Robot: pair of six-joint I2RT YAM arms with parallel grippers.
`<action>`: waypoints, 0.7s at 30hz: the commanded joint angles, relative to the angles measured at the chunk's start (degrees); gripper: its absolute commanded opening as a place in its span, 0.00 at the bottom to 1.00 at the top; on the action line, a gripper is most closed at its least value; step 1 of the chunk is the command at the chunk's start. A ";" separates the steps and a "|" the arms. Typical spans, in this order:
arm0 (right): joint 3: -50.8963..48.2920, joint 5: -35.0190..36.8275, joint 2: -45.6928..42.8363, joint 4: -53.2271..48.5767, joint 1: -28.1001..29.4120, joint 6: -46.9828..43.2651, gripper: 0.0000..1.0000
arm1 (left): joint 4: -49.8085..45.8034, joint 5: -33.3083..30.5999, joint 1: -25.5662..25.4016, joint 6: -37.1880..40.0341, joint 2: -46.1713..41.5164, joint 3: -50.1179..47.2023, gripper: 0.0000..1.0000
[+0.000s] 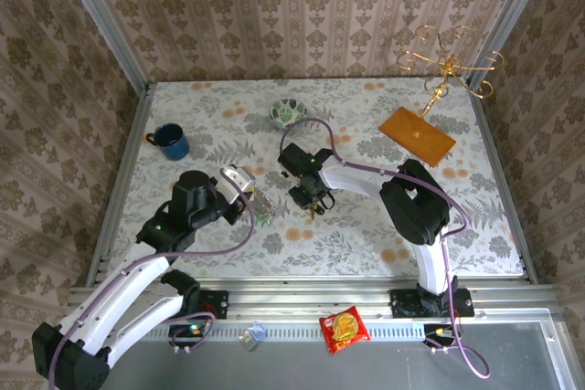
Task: Put the keys on the keyring
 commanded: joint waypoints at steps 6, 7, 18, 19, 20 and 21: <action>1.90 0.67 1.76 -3.06 0.53 -0.82 0.25 | 1.43 -0.15 -0.36 -0.36 -0.58 -0.42 0.00; 1.96 0.86 1.76 -3.09 0.55 -0.85 0.23 | 1.52 -0.20 -0.36 -0.34 -0.55 -0.37 0.00; 1.96 2.38 0.88 -4.12 0.50 -0.91 0.09 | 1.43 -0.12 -0.36 -0.24 -0.52 -0.30 0.00; 2.09 2.47 0.79 -4.32 0.47 -1.00 0.09 | 1.38 -0.12 -0.36 -0.18 -0.54 -0.30 0.00; 1.98 2.47 0.62 -4.41 0.53 -1.08 0.08 | 1.38 -0.10 -0.36 -0.20 -0.54 -0.25 0.00; 1.97 2.54 0.51 -4.58 0.47 -1.17 0.08 | 1.38 -0.12 -0.36 -0.25 -0.54 -0.23 0.00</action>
